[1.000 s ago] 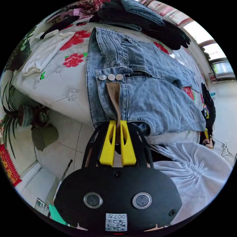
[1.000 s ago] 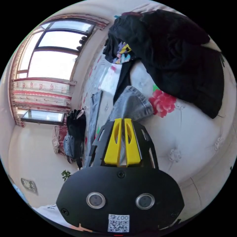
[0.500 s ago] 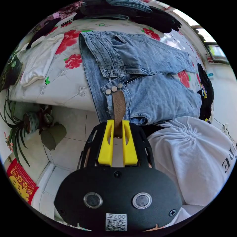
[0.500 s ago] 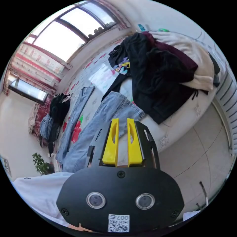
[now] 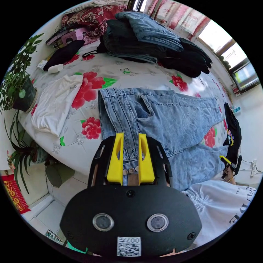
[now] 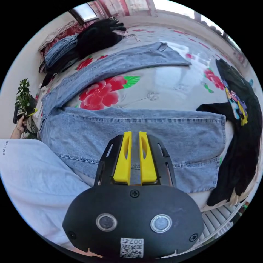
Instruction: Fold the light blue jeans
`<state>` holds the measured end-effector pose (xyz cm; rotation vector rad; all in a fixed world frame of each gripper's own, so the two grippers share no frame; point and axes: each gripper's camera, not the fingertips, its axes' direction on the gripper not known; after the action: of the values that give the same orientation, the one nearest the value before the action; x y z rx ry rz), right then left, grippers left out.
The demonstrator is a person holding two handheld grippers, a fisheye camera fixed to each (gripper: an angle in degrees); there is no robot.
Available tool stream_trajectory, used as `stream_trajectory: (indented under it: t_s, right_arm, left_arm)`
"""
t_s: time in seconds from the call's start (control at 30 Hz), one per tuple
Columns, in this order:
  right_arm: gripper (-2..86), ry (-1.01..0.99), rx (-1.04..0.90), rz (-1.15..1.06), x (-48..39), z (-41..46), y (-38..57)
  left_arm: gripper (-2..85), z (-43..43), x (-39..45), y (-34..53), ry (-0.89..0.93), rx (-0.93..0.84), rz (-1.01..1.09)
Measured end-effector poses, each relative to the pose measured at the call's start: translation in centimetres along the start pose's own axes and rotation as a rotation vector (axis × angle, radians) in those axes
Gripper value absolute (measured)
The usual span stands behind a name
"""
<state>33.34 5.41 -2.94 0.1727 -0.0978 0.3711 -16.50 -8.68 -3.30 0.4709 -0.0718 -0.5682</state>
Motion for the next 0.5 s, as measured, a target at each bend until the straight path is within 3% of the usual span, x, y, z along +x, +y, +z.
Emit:
stream_trajectory:
  t_s: [0.13,0.23,0.43,0.5]
  right_arm:
    - [6.8,0.030,-0.049,-0.060,-1.9,2.7,-1.3]
    - [7.3,-0.054,-0.189,-0.095,-1.5,3.4,-3.8]
    - [6.9,0.013,0.206,0.016,1.4,-1.0,-12.6]
    - [7.0,0.030,0.292,0.046,2.3,-1.3,-16.2]
  left_arm:
    - [9.2,2.5,-2.3,-4.0,-0.040,-0.014,-0.020]
    - [11.1,4.5,-4.8,-6.3,-0.046,-0.046,-0.040]
    - [10.3,7.8,-7.3,-7.4,-0.081,-0.107,-0.001]
    - [5.2,6.9,-8.2,-7.3,-0.066,-0.095,0.026]
